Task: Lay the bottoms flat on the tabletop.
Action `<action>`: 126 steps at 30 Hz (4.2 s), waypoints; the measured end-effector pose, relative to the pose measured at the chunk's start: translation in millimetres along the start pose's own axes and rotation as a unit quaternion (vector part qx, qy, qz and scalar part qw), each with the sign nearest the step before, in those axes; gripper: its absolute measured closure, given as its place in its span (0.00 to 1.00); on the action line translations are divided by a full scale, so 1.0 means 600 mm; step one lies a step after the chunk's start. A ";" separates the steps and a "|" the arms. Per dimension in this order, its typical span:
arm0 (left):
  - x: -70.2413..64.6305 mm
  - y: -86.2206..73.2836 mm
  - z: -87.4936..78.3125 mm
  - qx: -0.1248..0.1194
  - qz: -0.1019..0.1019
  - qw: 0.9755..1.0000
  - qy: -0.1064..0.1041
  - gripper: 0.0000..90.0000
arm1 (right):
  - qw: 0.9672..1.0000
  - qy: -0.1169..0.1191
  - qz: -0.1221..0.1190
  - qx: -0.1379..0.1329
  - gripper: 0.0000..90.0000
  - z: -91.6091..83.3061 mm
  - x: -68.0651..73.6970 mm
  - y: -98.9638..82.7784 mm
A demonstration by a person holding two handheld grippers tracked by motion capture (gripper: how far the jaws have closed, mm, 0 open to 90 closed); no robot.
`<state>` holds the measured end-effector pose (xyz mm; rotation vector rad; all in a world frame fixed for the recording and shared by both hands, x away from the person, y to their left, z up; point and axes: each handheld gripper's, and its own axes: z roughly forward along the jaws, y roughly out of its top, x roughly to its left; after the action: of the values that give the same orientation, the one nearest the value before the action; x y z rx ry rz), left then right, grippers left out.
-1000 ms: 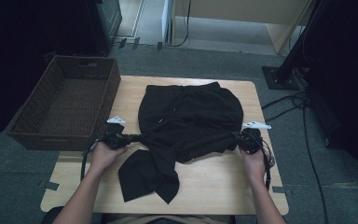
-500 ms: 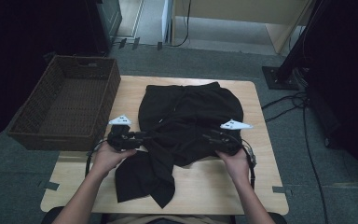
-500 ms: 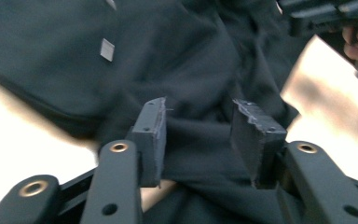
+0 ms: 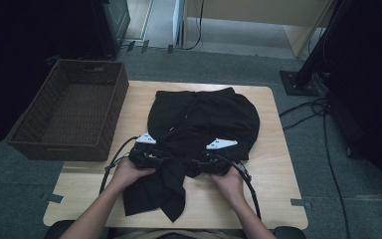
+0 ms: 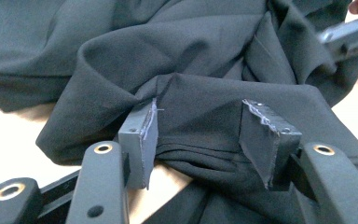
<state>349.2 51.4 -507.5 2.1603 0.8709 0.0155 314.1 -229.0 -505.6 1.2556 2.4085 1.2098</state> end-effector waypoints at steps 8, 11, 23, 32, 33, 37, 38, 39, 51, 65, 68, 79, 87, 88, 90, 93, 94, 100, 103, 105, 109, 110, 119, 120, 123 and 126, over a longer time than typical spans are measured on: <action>-0.007 -0.011 0.006 -0.022 0.043 0.998 0.042 0.82 | 0.998 -0.036 -0.040 -0.015 0.53 0.026 0.023 -0.008; -0.014 -0.011 0.009 -0.013 0.058 0.998 0.029 0.94 | 0.991 -0.093 -0.098 -0.023 0.71 0.029 0.036 -0.017; 0.026 0.003 -0.055 -0.030 0.007 0.999 0.041 0.98 | 0.997 -0.079 0.014 -0.008 0.99 -0.031 -0.048 -0.003; 0.052 -0.010 -0.062 0.007 -0.018 0.997 0.080 0.97 | 0.987 -0.143 0.062 -0.027 0.98 -0.097 -0.130 0.002; 0.058 -0.012 -0.063 0.007 -0.026 0.996 0.084 0.97 | 0.985 -0.153 0.069 -0.028 0.98 -0.105 -0.139 -0.001; 0.073 -0.018 -0.070 -0.013 -0.059 0.996 0.070 0.95 | 0.982 -0.154 0.105 -0.033 0.97 -0.127 -0.176 -0.018; 0.072 -0.017 -0.072 -0.021 -0.057 0.996 0.063 0.93 | 0.983 -0.146 0.109 -0.033 0.94 -0.129 -0.180 -0.020; 0.069 -0.015 -0.074 -0.028 -0.050 0.997 0.060 0.90 | 0.984 -0.139 0.109 -0.035 0.91 -0.130 -0.179 -0.021; 0.023 0.024 -0.059 -0.043 -0.016 0.999 0.018 0.75 | 0.992 -0.080 0.074 -0.070 0.64 -0.124 -0.110 0.013; 0.027 0.017 0.015 -0.007 -0.019 1.000 0.022 0.72 | 0.991 -0.130 0.031 0.018 0.61 -0.047 -0.111 -0.019; 0.027 0.020 0.019 -0.012 -0.013 0.999 0.037 0.76 | 0.990 -0.139 0.022 0.009 0.63 -0.038 -0.115 -0.015; 0.095 0.073 0.046 -0.025 -0.052 0.996 0.060 0.74 | 0.990 -0.137 0.033 -0.001 0.68 0.024 -0.172 0.055; 0.142 0.113 0.065 -0.028 -0.062 0.992 0.105 0.74 | 0.986 -0.162 0.040 0.021 0.68 0.071 -0.218 0.119; 0.145 0.117 0.066 -0.026 -0.062 0.992 0.111 0.74 | 0.985 -0.167 0.047 0.019 0.68 0.075 -0.223 0.125; 0.146 0.120 0.066 -0.024 -0.068 0.991 0.114 0.72 | 0.982 -0.176 0.062 0.014 0.68 0.078 -0.230 0.129; 0.139 0.116 0.061 -0.016 -0.051 0.994 0.100 0.67 | 0.984 -0.158 0.087 0.003 0.68 0.071 -0.228 0.123; 0.136 0.113 0.056 -0.021 -0.046 0.994 0.096 0.67 | 0.985 -0.157 0.077 0.007 0.69 0.066 -0.223 0.121; 0.114 0.097 0.035 -0.018 -0.037 0.997 0.071 0.67 | 0.988 -0.146 0.037 -0.029 0.66 0.027 -0.183 0.120; 0.106 0.087 0.045 -0.002 -0.005 0.996 0.087 0.70 | 0.991 -0.135 0.013 0.015 0.68 0.051 -0.165 0.115; 0.109 0.084 0.042 -0.009 -0.030 0.996 0.078 0.70 | 0.989 -0.143 -0.009 0.039 0.68 0.068 -0.158 0.108; 0.106 0.077 0.038 -0.012 -0.027 0.997 0.074 0.67 | 0.991 -0.133 0.015 0.020 0.67 0.069 -0.162 0.100; 0.105 0.076 0.037 -0.010 -0.028 0.997 0.071 0.66 | 0.992 -0.127 0.021 0.016 0.68 0.069 -0.164 0.098; 0.062 0.035 0.018 -0.017 -0.016 0.998 0.050 0.63 | 0.993 -0.112 0.010 0.033 0.68 0.034 -0.140 0.065; 0.057 0.029 0.014 -0.018 -0.017 0.999 0.044 0.63 | 0.993 -0.113 0.008 0.034 0.68 0.028 -0.134 0.057; 0.038 0.012 0.004 -0.013 -0.012 0.999 0.027 0.63 | 0.993 -0.109 -0.014 0.038 0.68 0.006 -0.113 0.032; 0.019 -0.001 -0.002 -0.007 -0.011 1.000 0.007 0.62 | 0.994 -0.103 -0.004 0.032 0.68 -0.016 -0.100 0.006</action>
<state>357.4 59.5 -509.9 2.1400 0.9004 0.0244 349.4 -278.4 -508.9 1.3156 2.3174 0.9553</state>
